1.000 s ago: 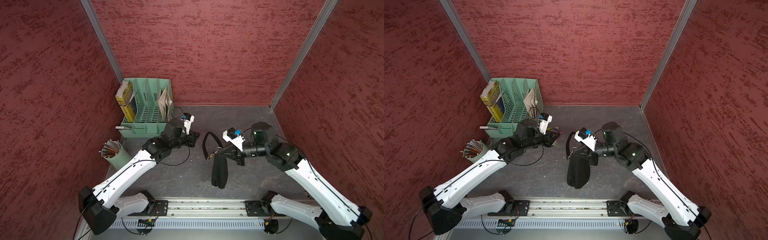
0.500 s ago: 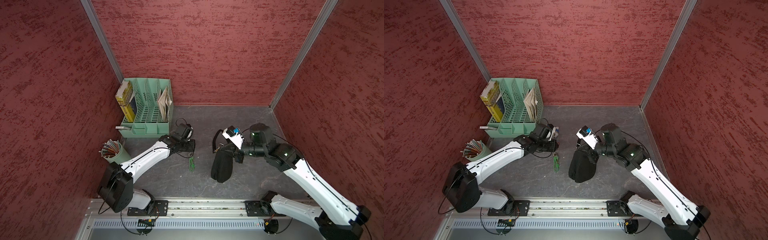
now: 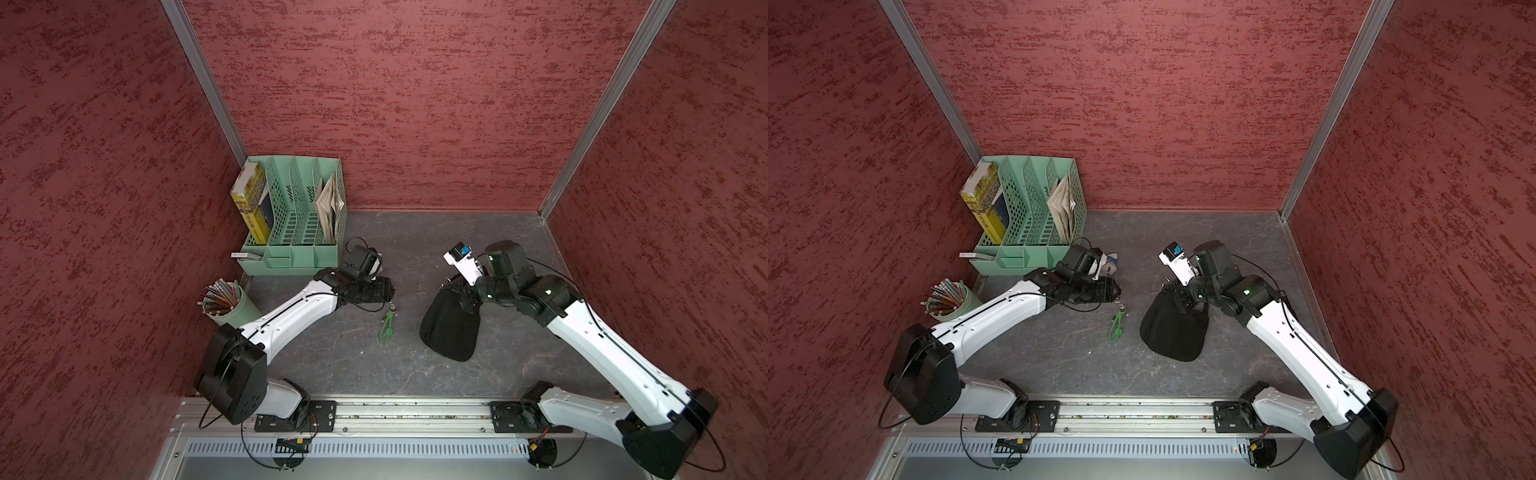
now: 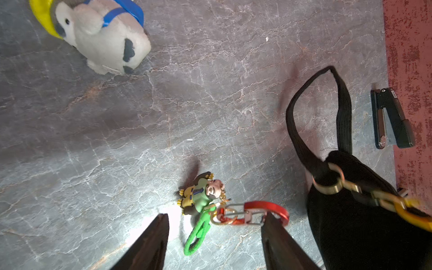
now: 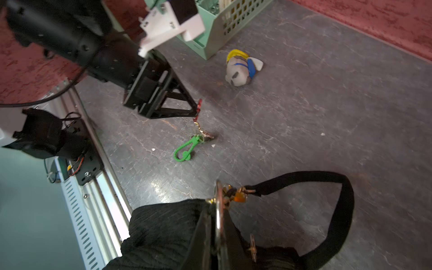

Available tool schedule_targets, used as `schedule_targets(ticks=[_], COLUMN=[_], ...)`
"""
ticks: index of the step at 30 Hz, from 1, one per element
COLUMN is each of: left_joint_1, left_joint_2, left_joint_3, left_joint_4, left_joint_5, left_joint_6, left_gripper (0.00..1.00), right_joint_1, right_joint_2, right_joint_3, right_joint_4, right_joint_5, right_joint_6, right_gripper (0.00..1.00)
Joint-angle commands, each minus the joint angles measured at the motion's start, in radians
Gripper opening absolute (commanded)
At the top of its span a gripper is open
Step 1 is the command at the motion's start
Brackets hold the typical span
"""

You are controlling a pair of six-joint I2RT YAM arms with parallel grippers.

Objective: Remove the decoration from the bag
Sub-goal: Place the bag at the center of the board, then place the decoration item at the center of the board.

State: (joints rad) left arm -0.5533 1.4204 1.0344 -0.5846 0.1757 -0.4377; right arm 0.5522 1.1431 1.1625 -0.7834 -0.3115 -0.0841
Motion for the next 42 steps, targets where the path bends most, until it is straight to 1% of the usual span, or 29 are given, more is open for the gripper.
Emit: schedule_targets(ticks=[1,5,7,10,14,16,17,19,20,21,22,23,24,25,27,30,33,36,37,40,42], left_joint_1=[0.012,0.018,0.019,0.021,0.022,0.023,0.025,0.030,0.033,0.035,0.036,0.039,0.040,0.041,0.054,0.077,0.092,0.106,0.111,0.126,0.147], left_joint_2=[-0.030,-0.039,-0.044,-0.052,-0.061,-0.063,-0.061,-0.055,-0.052,-0.050,-0.050,-0.051,-0.054,-0.058,-0.063,-0.077,-0.101,-0.137,-0.149,-0.187,-0.206], left_joint_3=[0.016,0.016,0.020,0.020,0.009,0.005,0.002,0.001,0.000,-0.002,-0.006,-0.011,-0.016,-0.022,-0.030,-0.037,-0.037,-0.040,-0.041,-0.050,-0.059], left_joint_4=[-0.004,-0.012,-0.016,-0.015,0.009,0.019,0.020,0.019,0.019,0.022,0.028,0.037,0.046,0.057,0.067,0.078,0.082,0.084,0.085,0.083,0.079], left_joint_5=[0.004,0.006,0.008,0.014,0.035,0.035,0.031,0.026,0.027,0.031,0.039,0.048,0.058,0.065,0.075,0.099,0.110,0.116,0.120,0.121,0.125], left_joint_6=[-0.002,0.002,0.003,0.002,-0.003,-0.009,-0.016,-0.029,-0.036,-0.046,-0.056,-0.063,-0.073,-0.087,-0.118,-0.157,-0.187,-0.213,-0.221,-0.242,-0.256], left_gripper=[0.65,0.65,0.63,0.62,0.63,0.63,0.64,0.65,0.65,0.66,0.67,0.68,0.69,0.70,0.70,0.71,0.74,0.79,0.79,0.80,0.80], right_joint_1=[-0.028,-0.029,-0.030,-0.038,-0.060,-0.074,-0.080,-0.087,-0.092,-0.095,-0.098,-0.099,-0.100,-0.100,-0.100,-0.099,-0.084,-0.039,-0.023,0.029,0.058], right_joint_2=[0.005,0.071,0.126,0.223,0.356,0.423,0.456,0.513,0.536,0.555,0.569,0.579,0.588,0.591,0.583,0.538,0.497,0.475,0.475,0.471,0.457], right_joint_3=[0.054,0.105,0.118,0.177,0.265,0.289,0.303,0.328,0.335,0.339,0.343,0.343,0.340,0.337,0.319,0.246,0.150,0.064,0.049,-0.003,-0.051], right_joint_4=[-0.027,-0.050,-0.026,-0.008,0.042,0.080,0.097,0.120,0.137,0.152,0.168,0.179,0.196,0.209,0.251,0.370,0.562,0.718,0.743,0.819,0.895], right_joint_5=[0.106,0.208,0.236,0.272,0.285,0.254,0.230,0.192,0.167,0.146,0.122,0.107,0.096,0.080,0.005,-0.136,-0.310,-0.369,-0.390,-0.453,-0.497], right_joint_6=[0.050,0.084,0.098,0.123,0.170,0.187,0.192,0.204,0.210,0.219,0.222,0.218,0.214,0.211,0.208,0.239,0.305,0.329,0.333,0.336,0.329], right_gripper=[0.00,0.00,0.00,0.00,0.00,0.00,0.02,0.14,0.24,0.36,0.46,0.54,0.60,0.64,0.69,0.70,0.69,0.68,0.68,0.62,0.60])
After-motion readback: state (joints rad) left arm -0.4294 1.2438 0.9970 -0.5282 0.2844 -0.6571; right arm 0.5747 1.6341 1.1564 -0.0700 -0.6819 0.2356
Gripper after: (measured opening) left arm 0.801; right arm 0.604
